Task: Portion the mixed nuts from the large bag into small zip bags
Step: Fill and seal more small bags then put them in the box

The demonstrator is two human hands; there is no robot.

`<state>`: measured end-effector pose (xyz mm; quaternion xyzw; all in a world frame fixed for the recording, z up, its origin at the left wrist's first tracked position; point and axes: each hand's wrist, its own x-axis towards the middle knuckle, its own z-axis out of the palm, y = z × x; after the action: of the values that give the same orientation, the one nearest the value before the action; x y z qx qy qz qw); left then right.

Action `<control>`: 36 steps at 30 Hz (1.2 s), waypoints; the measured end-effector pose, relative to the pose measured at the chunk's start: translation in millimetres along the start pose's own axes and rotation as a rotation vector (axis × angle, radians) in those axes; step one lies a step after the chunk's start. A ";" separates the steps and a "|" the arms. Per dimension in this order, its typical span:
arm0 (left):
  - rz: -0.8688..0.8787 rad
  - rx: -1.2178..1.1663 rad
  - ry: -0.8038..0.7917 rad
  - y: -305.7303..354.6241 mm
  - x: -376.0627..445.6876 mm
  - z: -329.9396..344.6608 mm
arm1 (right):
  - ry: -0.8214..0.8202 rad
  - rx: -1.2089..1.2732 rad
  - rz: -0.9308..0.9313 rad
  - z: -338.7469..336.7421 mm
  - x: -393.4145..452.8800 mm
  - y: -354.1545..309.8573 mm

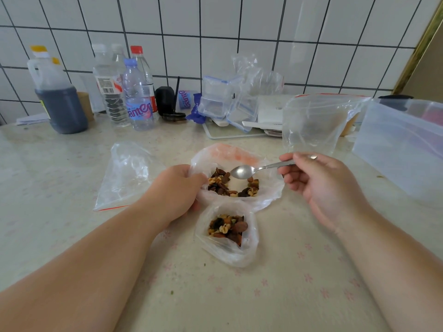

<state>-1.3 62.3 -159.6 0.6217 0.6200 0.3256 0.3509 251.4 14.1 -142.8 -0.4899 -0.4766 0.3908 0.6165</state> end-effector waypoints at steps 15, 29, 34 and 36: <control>0.008 0.002 0.000 0.2 -0.3 0.7 | -0.081 -0.463 -0.108 18.3 -0.6 11.2; 0.016 0.024 0.016 -2.3 2.3 2.0 | -0.054 -0.131 0.117 24.4 -2.6 10.0; 0.030 0.017 0.023 -3.4 3.5 1.9 | 0.050 0.016 0.282 20.4 0.3 7.4; 0.030 0.021 0.024 -3.8 4.0 2.0 | 0.081 0.067 0.325 18.5 1.2 6.4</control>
<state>-1.6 66.2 -164.0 0.6306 0.6183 0.3315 0.3320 233.6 20.9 -147.7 -0.5550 -0.3526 0.4809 0.5800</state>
